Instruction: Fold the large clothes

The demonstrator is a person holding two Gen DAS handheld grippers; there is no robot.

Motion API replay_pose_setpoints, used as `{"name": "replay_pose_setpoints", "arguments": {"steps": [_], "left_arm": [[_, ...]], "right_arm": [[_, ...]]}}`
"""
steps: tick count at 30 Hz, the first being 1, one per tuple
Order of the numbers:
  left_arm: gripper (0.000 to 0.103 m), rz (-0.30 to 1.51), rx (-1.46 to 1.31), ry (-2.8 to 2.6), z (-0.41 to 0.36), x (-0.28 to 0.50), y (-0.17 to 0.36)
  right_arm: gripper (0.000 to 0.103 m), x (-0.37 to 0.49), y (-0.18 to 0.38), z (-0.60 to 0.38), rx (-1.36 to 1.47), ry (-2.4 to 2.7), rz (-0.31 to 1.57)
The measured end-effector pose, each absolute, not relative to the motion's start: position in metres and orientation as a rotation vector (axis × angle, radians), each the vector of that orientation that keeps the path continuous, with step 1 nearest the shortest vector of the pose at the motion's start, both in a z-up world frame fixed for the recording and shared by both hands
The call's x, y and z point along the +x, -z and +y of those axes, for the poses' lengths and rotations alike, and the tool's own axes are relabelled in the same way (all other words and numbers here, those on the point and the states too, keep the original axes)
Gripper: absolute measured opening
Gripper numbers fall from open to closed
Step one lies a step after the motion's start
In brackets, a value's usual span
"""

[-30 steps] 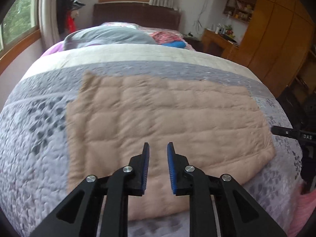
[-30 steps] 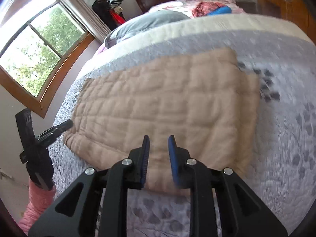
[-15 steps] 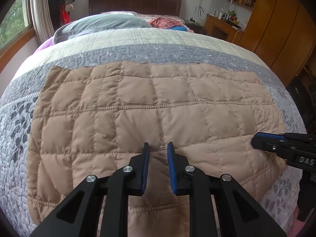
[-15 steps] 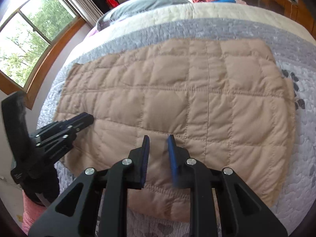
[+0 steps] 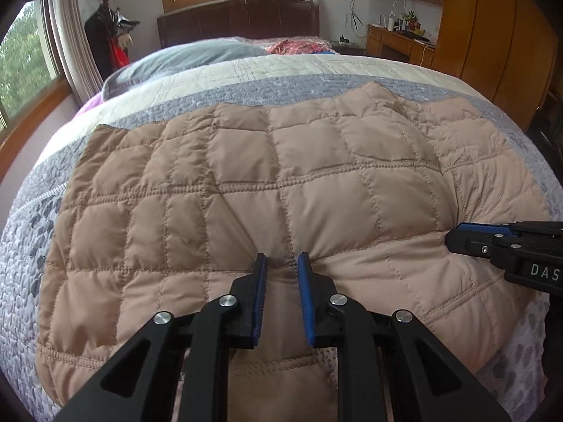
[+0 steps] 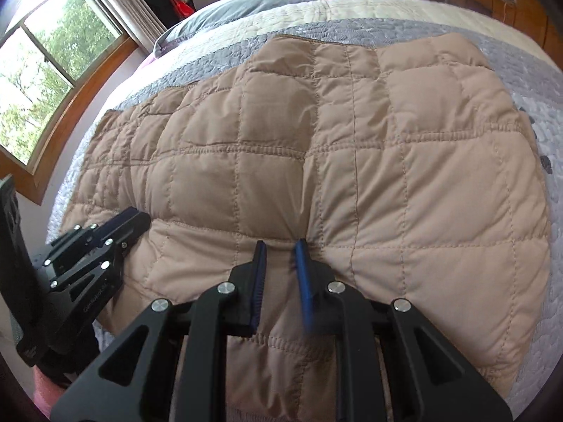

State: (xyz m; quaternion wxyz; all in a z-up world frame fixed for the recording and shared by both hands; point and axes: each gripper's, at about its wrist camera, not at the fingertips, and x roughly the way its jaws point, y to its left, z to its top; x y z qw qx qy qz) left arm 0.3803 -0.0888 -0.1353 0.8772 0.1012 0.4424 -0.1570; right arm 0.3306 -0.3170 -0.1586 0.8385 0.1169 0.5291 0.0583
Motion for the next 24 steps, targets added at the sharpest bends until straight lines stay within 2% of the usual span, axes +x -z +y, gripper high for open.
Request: {"name": "replay_pose_setpoints", "arguments": {"steps": [24], "left_arm": [[0.018, 0.893, 0.222, 0.328, -0.092, 0.369, 0.136]], "right_arm": [[0.017, 0.325, 0.164, -0.305, 0.183, -0.090, 1.064]]}}
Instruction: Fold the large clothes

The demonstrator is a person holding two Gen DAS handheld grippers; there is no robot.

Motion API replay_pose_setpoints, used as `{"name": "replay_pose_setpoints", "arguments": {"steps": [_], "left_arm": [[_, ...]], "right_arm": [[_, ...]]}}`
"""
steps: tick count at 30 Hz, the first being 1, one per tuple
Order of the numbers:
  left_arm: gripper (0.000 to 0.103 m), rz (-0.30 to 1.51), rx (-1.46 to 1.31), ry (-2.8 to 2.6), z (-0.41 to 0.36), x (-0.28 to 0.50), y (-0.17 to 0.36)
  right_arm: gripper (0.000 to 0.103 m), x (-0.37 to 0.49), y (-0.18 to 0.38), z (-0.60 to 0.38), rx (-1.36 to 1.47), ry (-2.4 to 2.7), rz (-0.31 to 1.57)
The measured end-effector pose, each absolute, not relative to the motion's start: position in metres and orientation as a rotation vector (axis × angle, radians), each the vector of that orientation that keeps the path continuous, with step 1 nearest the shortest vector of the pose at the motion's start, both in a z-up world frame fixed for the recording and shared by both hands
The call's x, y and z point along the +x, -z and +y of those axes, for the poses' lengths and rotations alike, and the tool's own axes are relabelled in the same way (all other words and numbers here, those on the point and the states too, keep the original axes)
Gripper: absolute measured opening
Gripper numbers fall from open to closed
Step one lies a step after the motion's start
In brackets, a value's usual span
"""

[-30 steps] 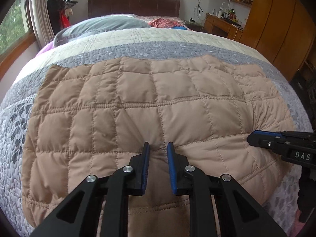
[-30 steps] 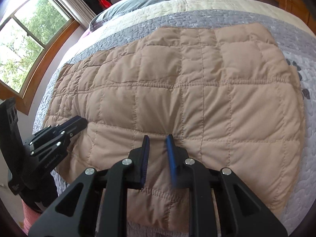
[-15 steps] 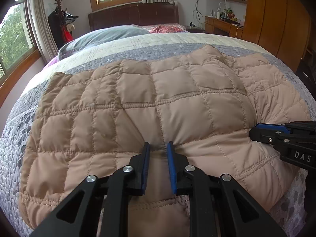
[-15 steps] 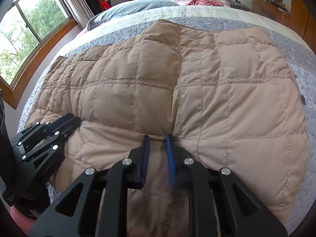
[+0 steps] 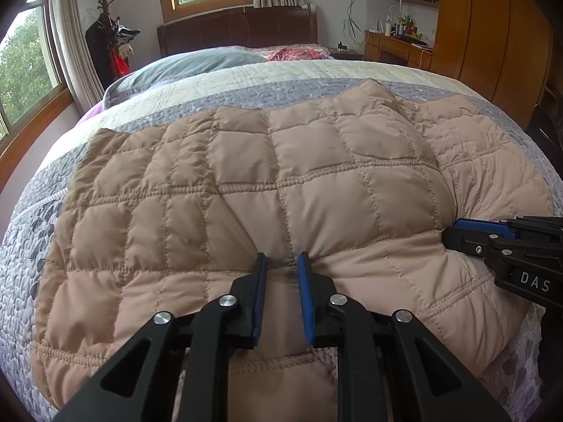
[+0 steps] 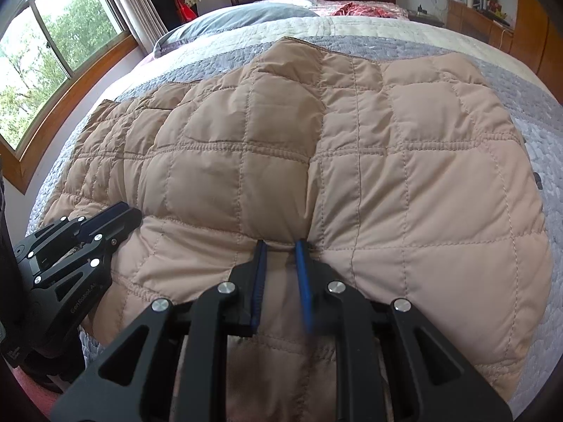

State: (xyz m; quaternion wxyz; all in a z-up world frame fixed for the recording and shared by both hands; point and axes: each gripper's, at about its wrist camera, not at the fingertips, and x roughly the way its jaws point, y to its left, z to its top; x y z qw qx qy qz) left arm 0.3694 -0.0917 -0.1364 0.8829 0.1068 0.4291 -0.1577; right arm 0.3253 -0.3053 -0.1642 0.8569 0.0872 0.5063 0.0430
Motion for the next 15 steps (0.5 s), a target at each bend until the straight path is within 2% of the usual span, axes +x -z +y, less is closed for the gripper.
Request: {"name": "replay_pose_setpoints", "arguments": {"steps": [15], "left_arm": [[0.019, 0.920, 0.178, 0.336, -0.082, 0.378, 0.125]], "right_arm": [[0.018, 0.333, 0.155, -0.315, 0.232, -0.126, 1.113]]}}
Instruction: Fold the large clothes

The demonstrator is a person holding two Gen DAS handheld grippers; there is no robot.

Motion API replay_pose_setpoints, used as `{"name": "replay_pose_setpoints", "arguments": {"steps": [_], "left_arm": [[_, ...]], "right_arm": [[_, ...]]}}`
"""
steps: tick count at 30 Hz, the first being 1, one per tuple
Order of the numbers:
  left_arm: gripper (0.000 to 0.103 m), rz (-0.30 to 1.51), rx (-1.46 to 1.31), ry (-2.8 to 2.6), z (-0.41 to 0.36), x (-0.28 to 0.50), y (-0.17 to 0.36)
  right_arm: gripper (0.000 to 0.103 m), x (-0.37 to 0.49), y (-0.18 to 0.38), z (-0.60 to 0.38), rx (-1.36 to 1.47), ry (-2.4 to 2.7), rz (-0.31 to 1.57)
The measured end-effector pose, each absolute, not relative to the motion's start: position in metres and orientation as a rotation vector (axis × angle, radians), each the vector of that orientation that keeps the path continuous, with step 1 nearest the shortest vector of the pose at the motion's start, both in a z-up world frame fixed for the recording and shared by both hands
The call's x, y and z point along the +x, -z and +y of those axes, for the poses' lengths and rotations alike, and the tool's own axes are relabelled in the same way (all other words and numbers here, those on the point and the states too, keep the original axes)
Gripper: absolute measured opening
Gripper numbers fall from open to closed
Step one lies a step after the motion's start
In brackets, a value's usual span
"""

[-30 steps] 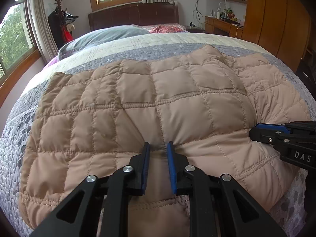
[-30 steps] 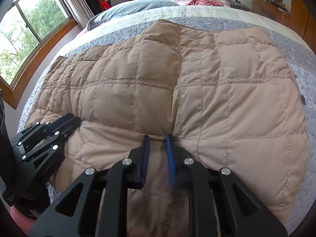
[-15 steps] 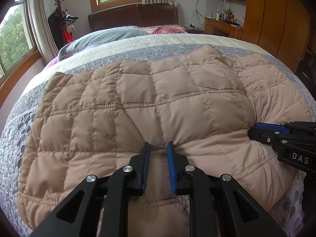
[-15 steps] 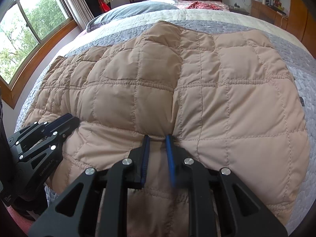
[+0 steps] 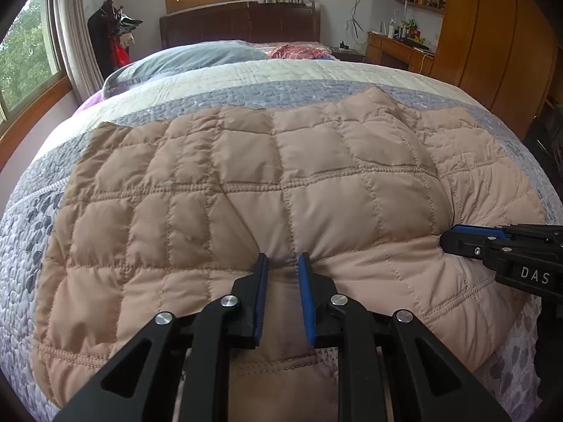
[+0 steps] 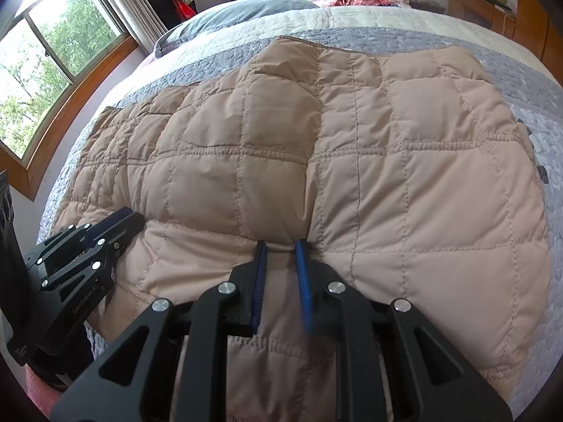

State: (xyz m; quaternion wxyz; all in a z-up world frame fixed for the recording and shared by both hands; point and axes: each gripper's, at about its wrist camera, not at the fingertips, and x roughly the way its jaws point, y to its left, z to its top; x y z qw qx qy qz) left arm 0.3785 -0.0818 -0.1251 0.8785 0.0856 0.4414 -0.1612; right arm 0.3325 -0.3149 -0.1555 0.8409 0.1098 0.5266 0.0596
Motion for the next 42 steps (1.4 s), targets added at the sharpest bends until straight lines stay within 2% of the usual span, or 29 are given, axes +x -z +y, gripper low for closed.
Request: {"name": "replay_pose_setpoints", "arguments": {"steps": [2, 4, 5, 7, 8, 9, 11, 13, 15, 17, 26, 30, 37, 42], "left_arm": [[0.019, 0.909, 0.190, 0.312, -0.081, 0.375, 0.120], [0.019, 0.890, 0.191, 0.298, -0.078, 0.369, 0.113], [0.019, 0.876, 0.187, 0.294, -0.076, 0.365, 0.108], [0.021, 0.833, 0.191, 0.290, -0.069, 0.354, 0.093], [0.026, 0.817, 0.198, 0.286, -0.065, 0.349, 0.087], [0.030, 0.802, 0.201, 0.287, -0.061, 0.345, 0.081], [0.046, 0.777, 0.204, 0.287, -0.053, 0.337, 0.072], [0.059, 0.752, 0.210, 0.265, -0.040, 0.331, 0.062], [0.065, 0.731, 0.221, 0.240, -0.028, 0.326, 0.056], [0.071, 0.702, 0.239, 0.200, -0.015, 0.323, 0.049], [0.082, 0.663, 0.245, 0.140, 0.026, 0.319, 0.040], [0.088, 0.770, 0.138, 0.179, 0.055, 0.346, 0.052], [0.088, 1.024, -0.195, 0.231, 0.130, 0.420, 0.097], [0.088, 1.133, -0.350, 0.397, 0.138, 0.448, 0.132]], "right_arm": [[0.019, 0.330, 0.149, -0.315, 0.227, -0.133, 1.108], [0.030, 0.323, 0.139, -0.317, 0.239, -0.151, 1.085], [0.039, 0.319, 0.132, -0.319, 0.242, -0.158, 1.065], [0.043, 0.308, 0.117, -0.323, 0.229, -0.165, 1.023], [0.045, 0.302, 0.110, -0.325, 0.221, -0.169, 1.003], [0.052, 0.298, 0.103, -0.328, 0.214, -0.170, 0.985], [0.064, 0.286, 0.088, -0.341, 0.200, -0.150, 0.945], [0.069, 0.279, 0.080, -0.354, 0.192, -0.126, 0.925], [0.077, 0.273, 0.074, -0.368, 0.198, -0.110, 0.915], [0.082, 0.268, 0.071, -0.385, 0.209, -0.100, 0.906], [0.088, 0.270, 0.084, -0.422, 0.256, -0.081, 0.950], [0.090, 0.276, 0.096, -0.434, 0.305, -0.101, 0.983], [0.090, 0.289, 0.126, -0.471, 0.411, -0.073, 1.058], [0.090, 0.298, 0.150, -0.488, 0.532, -0.117, 1.100]]}}
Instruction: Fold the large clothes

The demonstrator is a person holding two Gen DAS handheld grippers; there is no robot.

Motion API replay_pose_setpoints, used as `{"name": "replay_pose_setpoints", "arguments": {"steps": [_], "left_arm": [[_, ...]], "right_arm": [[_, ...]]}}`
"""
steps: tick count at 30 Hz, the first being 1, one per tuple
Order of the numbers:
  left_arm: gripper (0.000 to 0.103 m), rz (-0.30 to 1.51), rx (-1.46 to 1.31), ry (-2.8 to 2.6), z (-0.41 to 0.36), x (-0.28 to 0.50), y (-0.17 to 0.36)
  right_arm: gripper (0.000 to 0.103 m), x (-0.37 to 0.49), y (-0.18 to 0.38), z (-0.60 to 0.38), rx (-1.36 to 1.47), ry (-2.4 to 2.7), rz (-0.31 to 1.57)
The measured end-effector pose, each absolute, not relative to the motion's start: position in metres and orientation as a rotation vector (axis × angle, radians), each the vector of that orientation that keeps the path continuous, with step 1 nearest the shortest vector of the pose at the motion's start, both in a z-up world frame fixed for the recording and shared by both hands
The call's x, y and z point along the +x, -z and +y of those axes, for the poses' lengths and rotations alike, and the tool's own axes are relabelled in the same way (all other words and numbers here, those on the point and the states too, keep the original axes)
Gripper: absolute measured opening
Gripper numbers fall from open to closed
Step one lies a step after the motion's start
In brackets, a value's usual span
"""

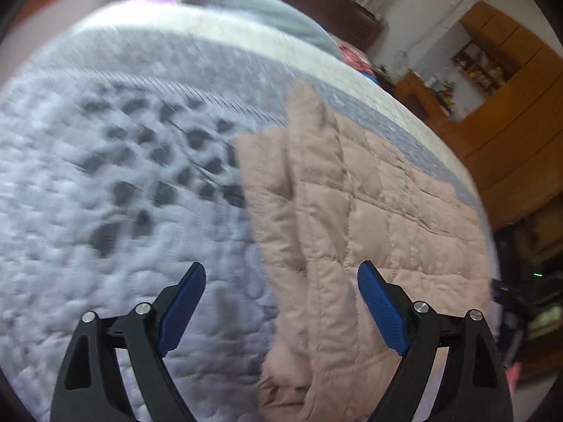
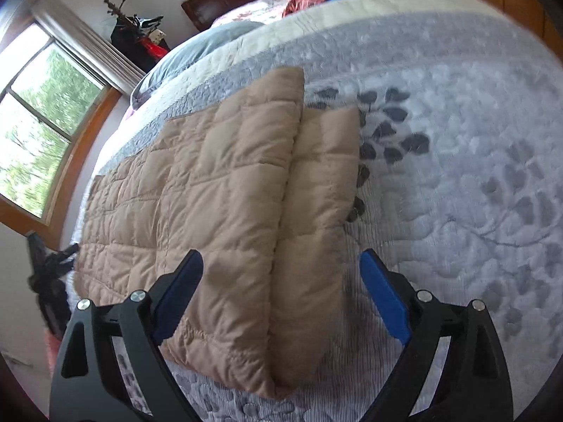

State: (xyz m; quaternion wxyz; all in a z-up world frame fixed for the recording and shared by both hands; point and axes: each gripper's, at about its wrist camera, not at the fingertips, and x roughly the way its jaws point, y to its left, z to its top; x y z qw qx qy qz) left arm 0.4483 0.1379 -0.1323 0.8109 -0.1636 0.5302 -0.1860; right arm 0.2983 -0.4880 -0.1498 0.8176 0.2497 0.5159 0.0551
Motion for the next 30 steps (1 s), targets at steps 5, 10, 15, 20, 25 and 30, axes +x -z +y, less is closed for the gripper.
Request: {"name": "replay_pose_setpoints", "arguments": {"steps": [5, 10, 15, 20, 25, 30], "left_arm": [[0.091, 1.130, -0.354, 0.455, 0.121, 0.464, 0.150], [0.076, 1.142, -0.293, 0.508, 0.097, 0.471, 0.150], [0.035, 1.128, -0.278, 0.517, 0.078, 0.465, 0.142], [0.014, 1.031, -0.284, 0.507, 0.073, 0.447, 0.108], [0.013, 0.947, -0.286, 0.546, 0.081, 0.410, 0.066], [0.013, 0.867, -0.254, 0.555, 0.102, 0.351, 0.019]], "right_arm": [[0.092, 0.310, 0.169, -0.494, 0.623, -0.166, 1.126], [0.081, 0.321, 0.167, -0.486, 0.592, -0.181, 1.119], [0.025, 0.321, 0.156, -0.474, 0.590, -0.227, 1.117], [0.014, 0.302, 0.115, -0.457, 0.515, -0.230, 1.056], [0.013, 0.262, 0.057, -0.434, 0.447, -0.299, 0.968], [0.013, 0.213, 0.017, -0.414, 0.381, -0.343, 0.924]]}}
